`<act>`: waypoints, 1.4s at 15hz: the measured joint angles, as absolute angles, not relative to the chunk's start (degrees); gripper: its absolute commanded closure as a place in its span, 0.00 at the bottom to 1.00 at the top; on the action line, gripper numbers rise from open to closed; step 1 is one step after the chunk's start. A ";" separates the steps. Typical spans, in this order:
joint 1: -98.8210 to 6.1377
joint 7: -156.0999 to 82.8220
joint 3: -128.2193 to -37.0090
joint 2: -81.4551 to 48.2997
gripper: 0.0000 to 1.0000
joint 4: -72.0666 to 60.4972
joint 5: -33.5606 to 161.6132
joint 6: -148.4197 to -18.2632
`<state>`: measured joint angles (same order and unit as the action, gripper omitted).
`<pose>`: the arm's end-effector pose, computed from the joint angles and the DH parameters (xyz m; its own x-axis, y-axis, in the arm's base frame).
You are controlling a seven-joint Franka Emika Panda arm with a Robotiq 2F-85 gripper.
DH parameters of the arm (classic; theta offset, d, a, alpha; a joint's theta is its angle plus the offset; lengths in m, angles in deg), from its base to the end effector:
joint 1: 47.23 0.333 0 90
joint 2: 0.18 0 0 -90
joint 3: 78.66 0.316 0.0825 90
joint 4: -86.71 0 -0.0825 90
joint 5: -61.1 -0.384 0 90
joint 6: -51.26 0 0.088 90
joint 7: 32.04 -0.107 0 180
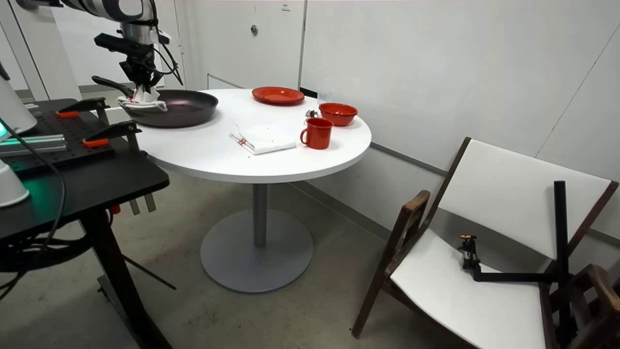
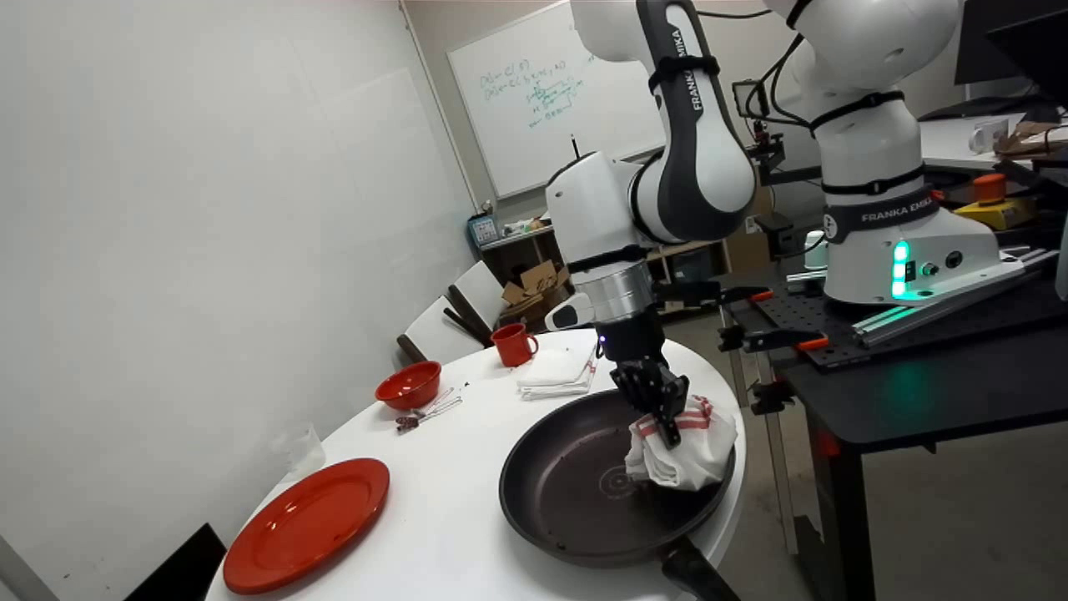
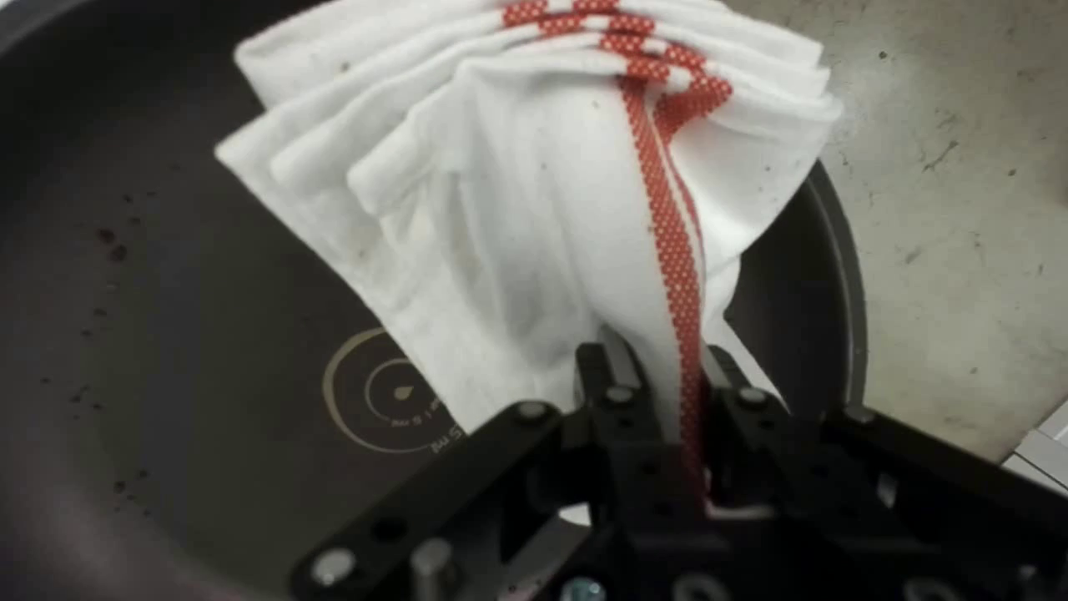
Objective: Pick up the white and red towel on the left and use it to wipe the black pan
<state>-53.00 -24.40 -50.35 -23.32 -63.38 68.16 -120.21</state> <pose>0.3775 0.1917 0.1334 0.8193 0.5707 0.0562 0.5716 -0.8049 -0.1594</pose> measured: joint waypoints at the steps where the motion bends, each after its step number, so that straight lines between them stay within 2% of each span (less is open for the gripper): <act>1: -53.80 -23.75 -49.15 -22.81 0.85 -63.18 67.08 -118.87; 5: -54.48 -23.59 -48.40 -22.42 0.85 -63.13 66.75 -118.04; 6: -54.49 -23.57 -48.40 -22.42 0.95 -63.13 66.75 -118.03; 12: -50.51 -23.90 -52.77 -20.23 0.95 -64.01 65.73 -118.12; 21: -42.90 -31.60 -65.48 -2.89 0.95 -72.98 68.66 -116.27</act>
